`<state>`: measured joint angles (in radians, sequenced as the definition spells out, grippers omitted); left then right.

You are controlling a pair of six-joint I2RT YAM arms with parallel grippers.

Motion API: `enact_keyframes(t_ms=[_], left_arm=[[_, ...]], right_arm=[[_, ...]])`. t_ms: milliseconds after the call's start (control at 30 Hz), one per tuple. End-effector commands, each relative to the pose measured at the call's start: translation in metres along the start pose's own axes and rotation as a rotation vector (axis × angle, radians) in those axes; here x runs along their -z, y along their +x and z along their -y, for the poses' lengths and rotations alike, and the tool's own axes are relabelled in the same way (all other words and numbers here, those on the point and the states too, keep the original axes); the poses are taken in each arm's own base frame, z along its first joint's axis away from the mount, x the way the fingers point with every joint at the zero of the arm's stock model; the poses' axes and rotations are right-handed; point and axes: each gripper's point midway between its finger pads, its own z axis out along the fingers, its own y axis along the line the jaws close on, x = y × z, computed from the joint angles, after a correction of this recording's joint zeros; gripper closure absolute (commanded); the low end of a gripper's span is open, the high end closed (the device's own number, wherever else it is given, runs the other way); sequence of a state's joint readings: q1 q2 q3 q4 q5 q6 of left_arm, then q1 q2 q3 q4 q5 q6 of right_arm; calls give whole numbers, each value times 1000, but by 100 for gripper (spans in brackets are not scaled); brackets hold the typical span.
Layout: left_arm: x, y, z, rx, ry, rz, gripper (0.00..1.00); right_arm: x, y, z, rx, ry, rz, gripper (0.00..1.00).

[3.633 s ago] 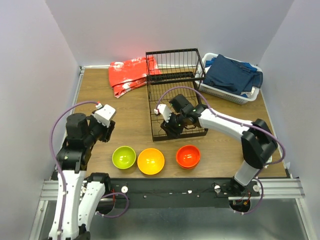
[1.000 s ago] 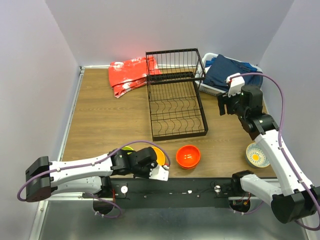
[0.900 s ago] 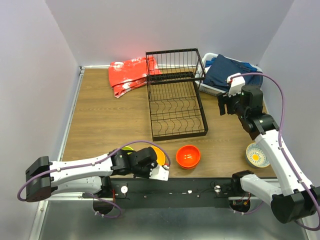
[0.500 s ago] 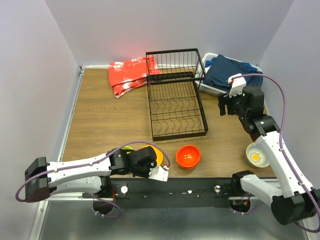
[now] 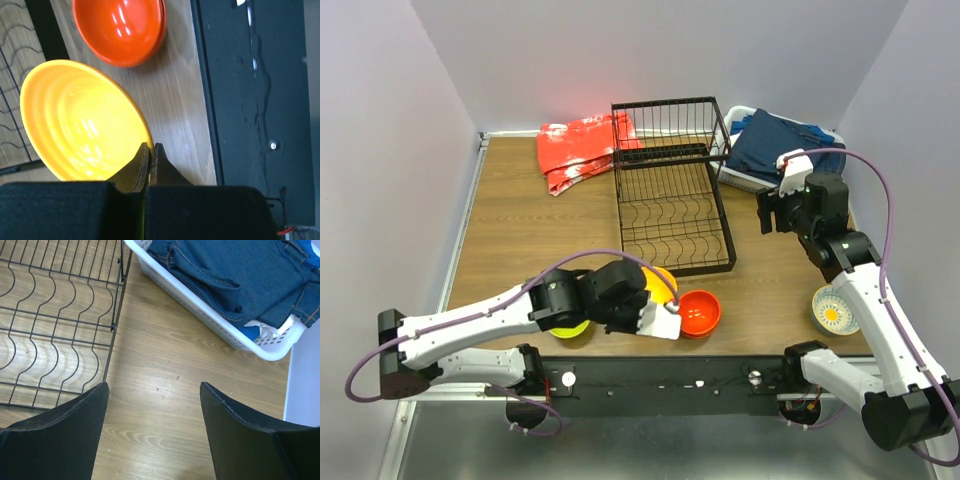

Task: Load the bowls into the dish rack

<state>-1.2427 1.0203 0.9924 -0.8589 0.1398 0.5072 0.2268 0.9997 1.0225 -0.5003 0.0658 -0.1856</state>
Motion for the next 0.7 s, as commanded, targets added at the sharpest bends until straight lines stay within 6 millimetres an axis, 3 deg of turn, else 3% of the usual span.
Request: enact_keyframes(t_ms=[0, 133, 200, 333, 467, 500, 533, 600, 667], left_arm=[[-5, -50, -31, 68, -46, 131, 100], [-11, -90, -74, 218, -118, 277, 100], [-14, -99, -98, 333, -145, 333, 100], [-13, -133, -140, 502, -182, 516, 100], [-18, -149, -161, 739, -121, 666, 100], [-16, -149, -168, 790, -106, 705, 100], [-5, -161, -180, 800, -110, 809, 100], [-14, -158, -182, 931, -49, 862, 100], [-19, -159, -188, 938, -50, 898, 100]], right_arm=[[11, 0, 13, -56, 58, -2, 19], [15, -4, 28, -139, 125, -16, 17], [17, -4, 37, -175, 157, -34, 10], [21, -12, 48, -233, 186, -48, 7], [21, -13, 54, -294, 193, -62, 7], [21, -13, 58, -299, 202, -63, 7], [20, -11, 59, -304, 206, -68, 7], [19, -8, 64, -313, 218, -74, 7], [18, -5, 65, -318, 218, -82, 7]])
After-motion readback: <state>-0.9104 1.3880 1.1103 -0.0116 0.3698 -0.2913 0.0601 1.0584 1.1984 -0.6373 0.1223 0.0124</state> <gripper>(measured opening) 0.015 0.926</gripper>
